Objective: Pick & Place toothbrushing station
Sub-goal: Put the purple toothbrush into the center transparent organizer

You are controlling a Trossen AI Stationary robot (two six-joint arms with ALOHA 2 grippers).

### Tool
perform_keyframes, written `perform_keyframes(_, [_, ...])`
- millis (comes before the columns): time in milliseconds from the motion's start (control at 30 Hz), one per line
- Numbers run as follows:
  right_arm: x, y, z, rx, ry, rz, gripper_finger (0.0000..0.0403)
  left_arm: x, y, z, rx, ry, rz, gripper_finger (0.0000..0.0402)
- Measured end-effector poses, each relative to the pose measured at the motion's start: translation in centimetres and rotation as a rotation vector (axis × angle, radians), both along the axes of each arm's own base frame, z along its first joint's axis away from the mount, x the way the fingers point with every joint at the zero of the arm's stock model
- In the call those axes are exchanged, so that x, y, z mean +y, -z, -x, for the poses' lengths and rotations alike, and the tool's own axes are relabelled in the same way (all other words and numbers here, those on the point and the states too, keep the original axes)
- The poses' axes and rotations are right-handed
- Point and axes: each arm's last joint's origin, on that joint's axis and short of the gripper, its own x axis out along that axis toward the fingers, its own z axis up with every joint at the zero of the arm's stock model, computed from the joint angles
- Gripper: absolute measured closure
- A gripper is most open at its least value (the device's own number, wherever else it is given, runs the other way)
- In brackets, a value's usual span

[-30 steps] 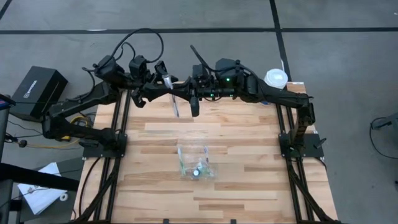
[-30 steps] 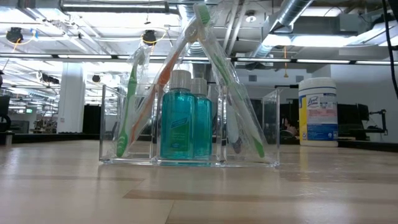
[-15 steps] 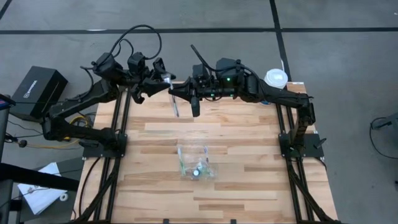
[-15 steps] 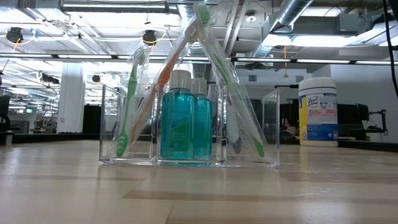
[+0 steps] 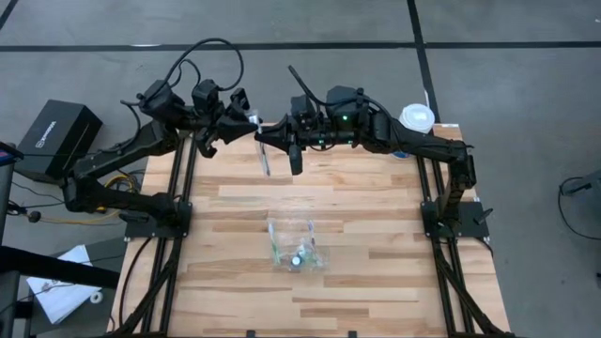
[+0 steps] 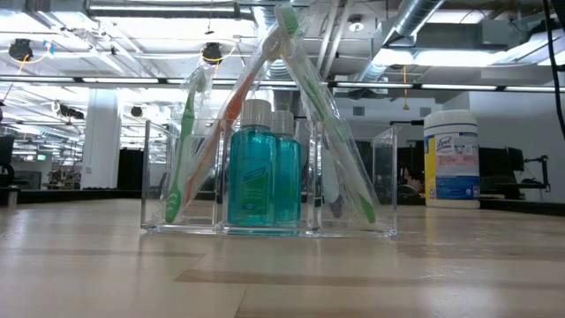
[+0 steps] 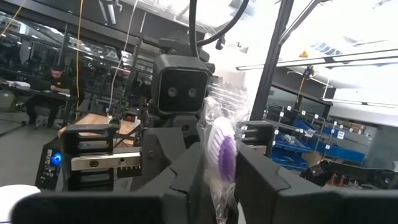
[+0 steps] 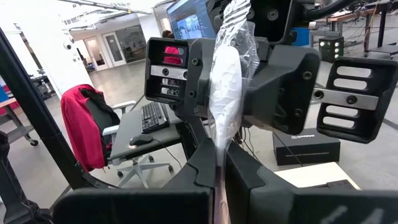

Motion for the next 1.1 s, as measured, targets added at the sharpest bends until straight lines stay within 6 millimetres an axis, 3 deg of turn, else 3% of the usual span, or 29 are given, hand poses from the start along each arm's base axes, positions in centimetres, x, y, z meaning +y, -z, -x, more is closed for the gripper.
perform_keyframes(200, [0.0, 0.0, 0.0, -0.005, -0.002, 0.001, 0.0402, 0.0, 0.0, 0.0, -0.001, -0.001, -0.001, 0.0368])
perform_keyframes(567, [0.0, -0.1, 0.0, -0.012, -0.006, 0.012, 0.0395, 0.0, 0.0, 0.0, -0.003, -0.01, -0.004, 0.0368])
perform_keyframes(900, [0.2, -1.5, 0.8, -0.04, -0.012, 0.015, 0.0264, 0.2, 0.0, 0.0, -0.005, -0.024, 0.0, 0.0368])
perform_keyframes(1100, [0.4, -3.7, 2.7, -0.014, 0.005, 0.081, 0.0181, 0.8, 0.4, 0.2, 0.026, -0.016, -0.003, 0.0368])
